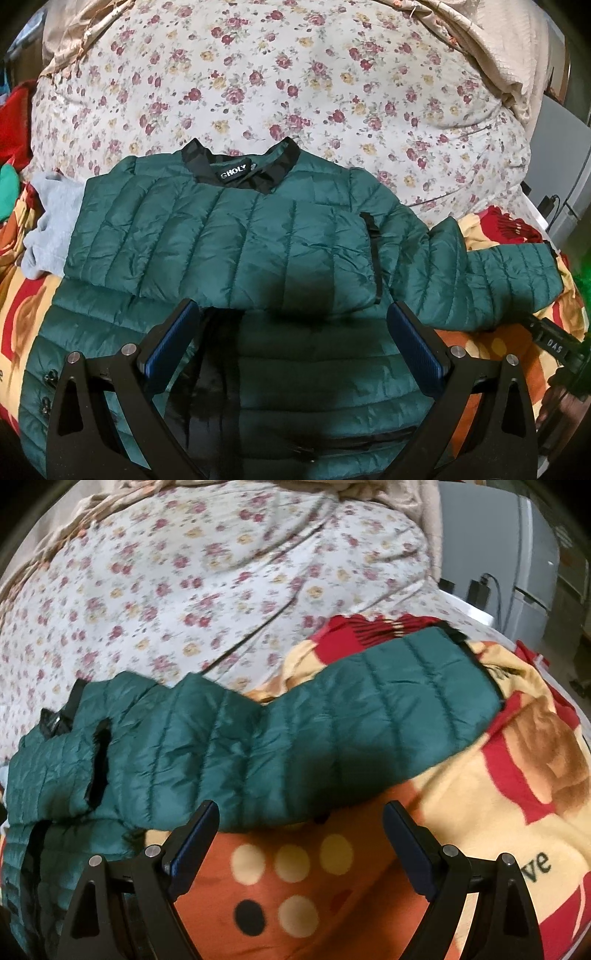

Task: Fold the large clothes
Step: 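Move the right gripper to the other sleeve cuff of the jacket, then close the right gripper on the green sleeve cuff, then carry the sleeve with the right gripper across the jacket toward the collar, then open the right gripper to lay the sleeve on the jacket body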

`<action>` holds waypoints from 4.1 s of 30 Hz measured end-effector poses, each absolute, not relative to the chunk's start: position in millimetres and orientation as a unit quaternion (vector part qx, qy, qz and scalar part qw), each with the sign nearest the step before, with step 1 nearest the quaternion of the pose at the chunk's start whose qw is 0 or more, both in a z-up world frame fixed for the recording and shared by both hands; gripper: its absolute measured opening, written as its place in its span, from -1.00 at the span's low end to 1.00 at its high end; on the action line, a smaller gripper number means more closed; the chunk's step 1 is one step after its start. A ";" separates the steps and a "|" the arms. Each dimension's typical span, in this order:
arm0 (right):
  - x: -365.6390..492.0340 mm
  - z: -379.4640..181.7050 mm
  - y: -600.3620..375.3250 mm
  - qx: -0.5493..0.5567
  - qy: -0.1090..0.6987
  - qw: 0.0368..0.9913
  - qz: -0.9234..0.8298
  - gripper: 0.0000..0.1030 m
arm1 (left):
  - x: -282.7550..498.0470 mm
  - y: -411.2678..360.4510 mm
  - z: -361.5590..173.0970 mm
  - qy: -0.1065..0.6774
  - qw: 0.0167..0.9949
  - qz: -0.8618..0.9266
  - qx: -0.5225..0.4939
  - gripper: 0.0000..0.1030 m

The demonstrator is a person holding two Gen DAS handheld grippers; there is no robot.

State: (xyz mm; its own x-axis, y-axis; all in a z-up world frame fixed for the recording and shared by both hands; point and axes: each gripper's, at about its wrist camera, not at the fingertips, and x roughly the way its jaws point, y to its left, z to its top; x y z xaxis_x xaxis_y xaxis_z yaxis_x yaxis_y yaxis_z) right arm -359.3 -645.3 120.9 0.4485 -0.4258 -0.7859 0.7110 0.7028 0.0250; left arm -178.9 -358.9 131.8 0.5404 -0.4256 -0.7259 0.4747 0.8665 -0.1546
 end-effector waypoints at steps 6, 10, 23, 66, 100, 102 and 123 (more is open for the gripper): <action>-378.4 120.4 -681.0 0.194 0.385 0.816 -0.384 0.71 | -172.9 -353.8 125.4 0.415 0.874 -0.253 0.020 0.98; -387.9 126.7 -711.3 0.191 0.367 0.811 -0.413 0.71 | -170.3 -350.5 121.8 0.417 0.873 -0.251 0.022 0.98; -391.3 119.8 -791.2 0.220 0.371 0.797 -0.423 0.42 | -161.5 -343.4 113.5 0.428 0.870 -0.245 0.019 0.98; -167.2 168.0 -503.8 0.144 0.390 0.906 -0.075 -0.64 | -100.6 -226.8 120.5 0.412 0.898 -0.155 0.018 0.98; -16.4 77.7 -369.7 0.191 0.487 0.846 0.103 -0.35 | -48.6 -148.0 93.9 0.439 0.892 -0.101 -0.037 0.98; -23.0 86.7 -371.1 0.209 0.474 0.846 0.124 0.18 | -49.7 -148.8 95.7 0.439 0.891 -0.107 -0.045 0.98; -211.6 157.2 -520.4 0.199 0.390 0.899 -0.033 0.50 | -56.6 -236.0 105.9 0.421 0.893 -0.160 -0.021 0.98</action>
